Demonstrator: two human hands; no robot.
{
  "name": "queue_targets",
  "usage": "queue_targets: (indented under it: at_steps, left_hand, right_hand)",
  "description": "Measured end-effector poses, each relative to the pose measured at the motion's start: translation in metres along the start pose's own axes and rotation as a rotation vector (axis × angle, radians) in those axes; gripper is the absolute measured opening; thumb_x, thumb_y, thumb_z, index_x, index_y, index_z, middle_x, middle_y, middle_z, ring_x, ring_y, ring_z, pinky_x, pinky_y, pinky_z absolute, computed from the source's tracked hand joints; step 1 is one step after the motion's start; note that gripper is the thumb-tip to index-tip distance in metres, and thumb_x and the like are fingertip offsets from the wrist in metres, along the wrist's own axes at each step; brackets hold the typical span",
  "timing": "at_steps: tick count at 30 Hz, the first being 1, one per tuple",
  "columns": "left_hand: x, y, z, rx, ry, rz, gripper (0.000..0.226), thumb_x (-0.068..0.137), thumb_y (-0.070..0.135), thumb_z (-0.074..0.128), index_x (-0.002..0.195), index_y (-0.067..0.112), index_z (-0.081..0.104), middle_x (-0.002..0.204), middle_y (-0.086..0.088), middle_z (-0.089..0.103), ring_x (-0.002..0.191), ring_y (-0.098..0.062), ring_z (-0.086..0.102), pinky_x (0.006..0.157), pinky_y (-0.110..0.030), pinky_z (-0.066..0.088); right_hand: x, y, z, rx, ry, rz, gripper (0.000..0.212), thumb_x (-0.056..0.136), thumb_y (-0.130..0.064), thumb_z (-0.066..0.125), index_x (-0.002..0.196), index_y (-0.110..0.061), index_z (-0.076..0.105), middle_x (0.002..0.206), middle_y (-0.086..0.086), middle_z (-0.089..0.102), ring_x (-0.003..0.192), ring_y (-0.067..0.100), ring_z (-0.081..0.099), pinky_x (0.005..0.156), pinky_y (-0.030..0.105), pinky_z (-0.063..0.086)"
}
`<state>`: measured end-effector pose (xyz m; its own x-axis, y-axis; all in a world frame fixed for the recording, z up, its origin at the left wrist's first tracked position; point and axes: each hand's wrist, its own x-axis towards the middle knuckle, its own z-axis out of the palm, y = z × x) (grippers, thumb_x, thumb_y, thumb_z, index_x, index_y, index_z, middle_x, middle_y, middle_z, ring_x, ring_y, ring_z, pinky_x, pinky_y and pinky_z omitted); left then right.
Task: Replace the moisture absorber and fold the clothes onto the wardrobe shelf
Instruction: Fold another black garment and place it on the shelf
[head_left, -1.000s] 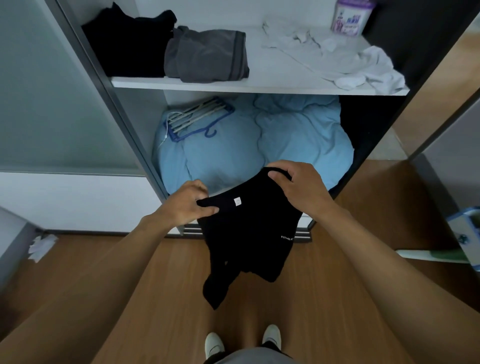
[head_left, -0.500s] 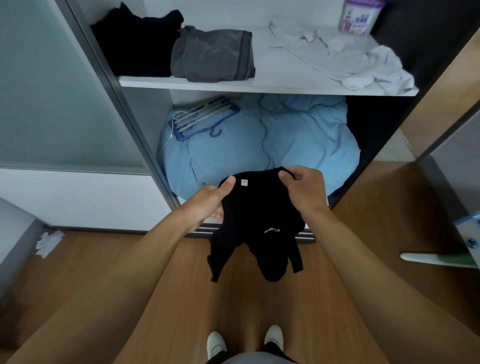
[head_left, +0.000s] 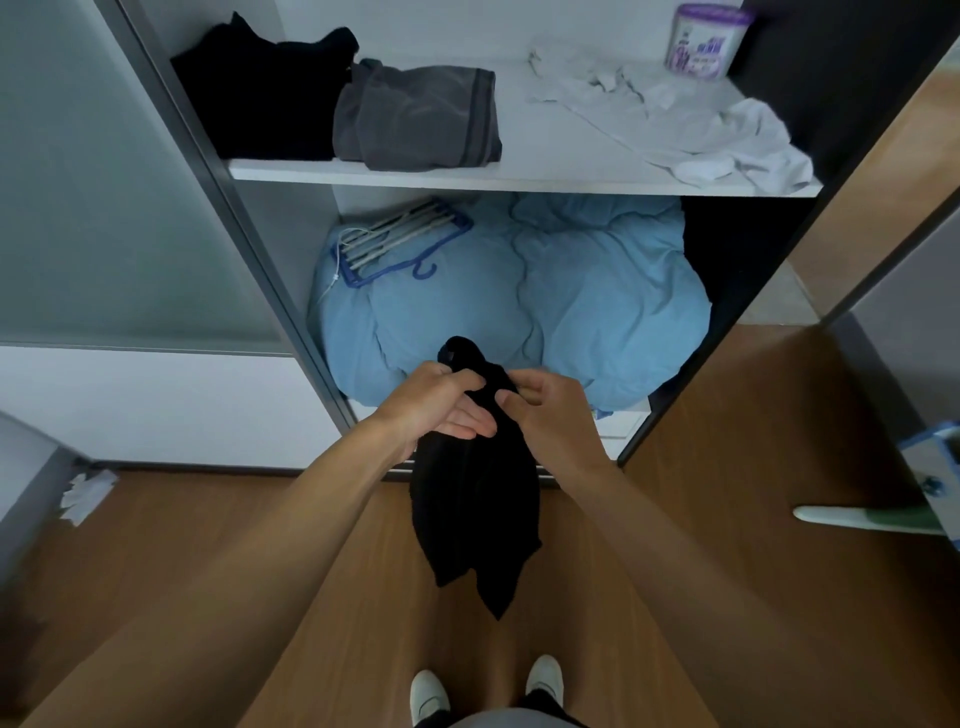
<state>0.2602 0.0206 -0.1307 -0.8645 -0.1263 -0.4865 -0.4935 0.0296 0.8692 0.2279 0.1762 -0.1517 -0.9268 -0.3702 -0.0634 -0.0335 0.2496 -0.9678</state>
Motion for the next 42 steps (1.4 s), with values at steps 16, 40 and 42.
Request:
queue_targets:
  at_steps: [16,40,42]
  left_hand:
    - [-0.010,0.018,-0.005,0.194,-0.094,0.154,0.053,0.106,0.030,0.034,0.087,0.002,0.075,0.082,-0.010,0.078,0.086,-0.019,0.075,0.087,-0.033,0.057]
    - [-0.002,0.032,-0.022,0.895,0.178,0.649,0.020,0.096,0.035,0.062,0.084,0.019,0.067,0.082,0.006,0.066,0.082,-0.015,0.062,0.081,-0.044,0.050]
    - [-0.004,0.029,-0.017,0.883,0.370,0.742,0.015,0.093,0.033,0.064,0.083,0.024,0.066,0.082,0.010,0.061,0.080,-0.009,0.057,0.074,-0.034,0.049]
  right_hand:
    - [-0.004,-0.013,-0.007,-0.083,-0.084,-0.141,0.034,0.098,-0.005,0.054,0.127,-0.019,0.065,0.105,-0.023,0.067,0.101,-0.007,0.064,0.091,0.010,0.048]
    - [0.011,-0.019,-0.020,-0.458,-0.056,-0.097,0.036,0.088,-0.011,0.058,0.057,-0.016,0.040,0.053,0.001,0.041,0.053,0.015,0.038,0.056,0.034,0.030]
    - [0.012,-0.020,-0.020,-0.473,0.029,-0.089,0.041,0.086,-0.010,0.058,0.053,-0.017,0.033,0.050,0.001,0.036,0.052,0.016,0.035,0.056,0.034,0.027]
